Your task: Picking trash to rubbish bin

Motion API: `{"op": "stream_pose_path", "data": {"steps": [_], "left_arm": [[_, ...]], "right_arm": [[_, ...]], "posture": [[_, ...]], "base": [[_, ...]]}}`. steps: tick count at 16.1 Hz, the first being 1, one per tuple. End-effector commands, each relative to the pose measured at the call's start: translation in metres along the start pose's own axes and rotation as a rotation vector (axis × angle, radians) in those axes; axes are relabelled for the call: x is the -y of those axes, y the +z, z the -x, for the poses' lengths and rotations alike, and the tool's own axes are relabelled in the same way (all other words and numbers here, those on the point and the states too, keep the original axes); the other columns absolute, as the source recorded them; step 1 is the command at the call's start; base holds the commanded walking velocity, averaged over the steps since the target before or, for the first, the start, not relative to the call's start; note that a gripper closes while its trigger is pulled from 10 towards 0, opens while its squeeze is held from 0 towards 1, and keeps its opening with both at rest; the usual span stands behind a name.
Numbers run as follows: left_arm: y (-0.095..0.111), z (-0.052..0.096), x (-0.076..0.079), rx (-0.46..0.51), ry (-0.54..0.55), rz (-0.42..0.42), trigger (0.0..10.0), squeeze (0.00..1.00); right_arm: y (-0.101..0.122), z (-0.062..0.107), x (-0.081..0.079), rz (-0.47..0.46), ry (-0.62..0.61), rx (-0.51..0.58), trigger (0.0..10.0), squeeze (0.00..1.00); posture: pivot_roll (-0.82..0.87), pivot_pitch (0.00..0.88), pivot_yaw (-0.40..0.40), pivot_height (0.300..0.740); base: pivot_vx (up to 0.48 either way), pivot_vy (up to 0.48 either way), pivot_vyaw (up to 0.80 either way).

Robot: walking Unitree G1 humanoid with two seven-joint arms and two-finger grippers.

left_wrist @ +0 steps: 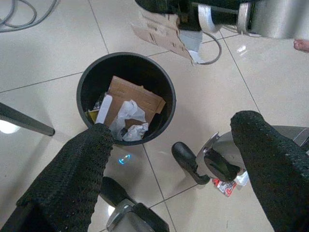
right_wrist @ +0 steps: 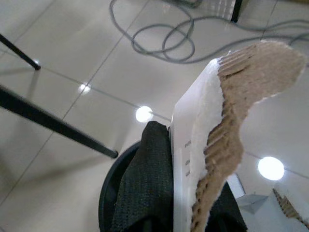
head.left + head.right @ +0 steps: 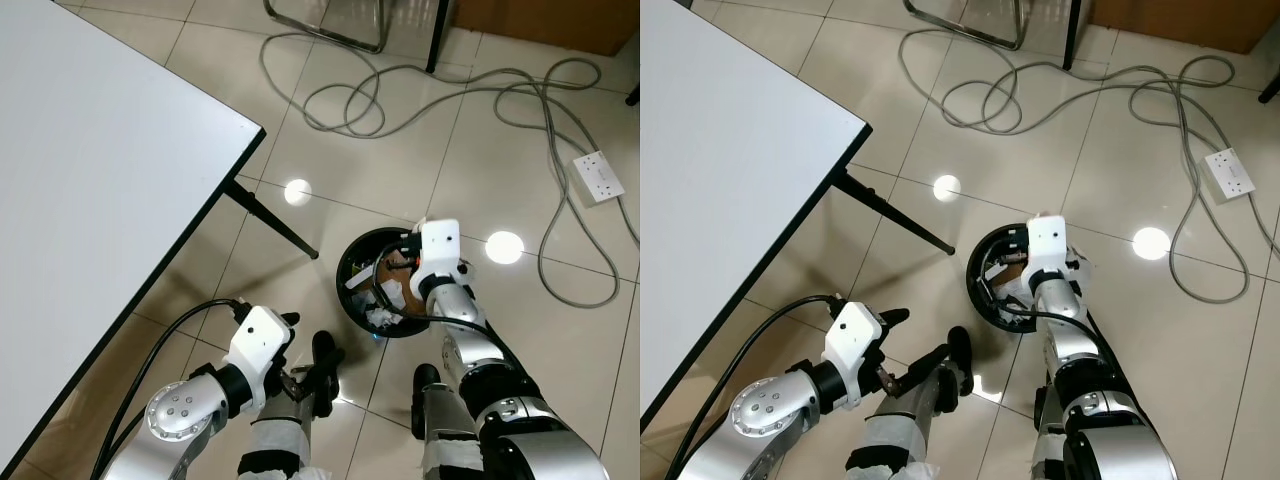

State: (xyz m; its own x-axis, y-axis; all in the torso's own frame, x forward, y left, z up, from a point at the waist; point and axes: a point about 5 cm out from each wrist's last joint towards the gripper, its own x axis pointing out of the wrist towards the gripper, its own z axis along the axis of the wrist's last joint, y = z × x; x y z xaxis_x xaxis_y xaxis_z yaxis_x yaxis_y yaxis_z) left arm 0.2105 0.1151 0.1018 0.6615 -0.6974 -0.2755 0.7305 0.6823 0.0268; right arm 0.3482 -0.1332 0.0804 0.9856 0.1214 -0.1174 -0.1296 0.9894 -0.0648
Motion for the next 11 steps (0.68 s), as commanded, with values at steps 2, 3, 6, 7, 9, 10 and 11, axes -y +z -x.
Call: {"op": "stream_pose_path", "data": {"steps": [2,3,6,7,9,10,11], "left_arm": [[-0.013,0.004,-0.001,-0.059,0.020,0.027,10.0,0.00],[-0.012,0.005,-0.001,-0.059,0.025,0.022,10.0,0.00],[-0.011,0.012,-0.004,-0.066,0.035,0.013,10.0,0.00],[-0.011,0.015,-0.005,-0.071,0.038,0.010,10.0,0.00],[-0.010,0.017,-0.006,-0.074,0.041,0.008,10.0,0.00],[-0.010,0.019,-0.006,-0.078,0.043,0.006,10.0,0.00],[-0.010,0.020,-0.006,-0.080,0.044,0.005,10.0,0.00]], "right_arm": [[-0.018,0.005,-0.007,-0.004,0.027,-0.055,10.0,0.00],[-0.019,0.005,-0.006,-0.005,0.027,-0.064,10.0,0.00],[-0.018,0.003,-0.008,-0.010,0.032,-0.071,10.0,0.00],[-0.017,0.001,-0.010,-0.010,0.033,-0.070,10.0,0.00],[-0.015,0.000,-0.013,-0.009,0.038,-0.064,10.0,0.00],[-0.013,-0.002,-0.015,-0.011,0.043,-0.061,10.0,0.00],[-0.012,-0.003,-0.019,-0.014,0.048,-0.059,10.0,0.00]], "posture": [[0.17,0.523,0.230,0.740],[0.20,0.518,0.232,0.740],[0.23,0.524,0.246,0.740],[0.24,0.528,0.251,0.740],[0.25,0.531,0.257,0.740],[0.26,0.535,0.261,0.740],[0.27,0.541,0.266,0.740]], "base": [[0.000,0.000,0.00],[0.000,0.000,0.00],[0.000,0.000,0.00],[0.000,0.000,0.00],[0.000,0.000,0.00],[0.000,0.000,0.00],[0.000,0.000,0.00]]}}
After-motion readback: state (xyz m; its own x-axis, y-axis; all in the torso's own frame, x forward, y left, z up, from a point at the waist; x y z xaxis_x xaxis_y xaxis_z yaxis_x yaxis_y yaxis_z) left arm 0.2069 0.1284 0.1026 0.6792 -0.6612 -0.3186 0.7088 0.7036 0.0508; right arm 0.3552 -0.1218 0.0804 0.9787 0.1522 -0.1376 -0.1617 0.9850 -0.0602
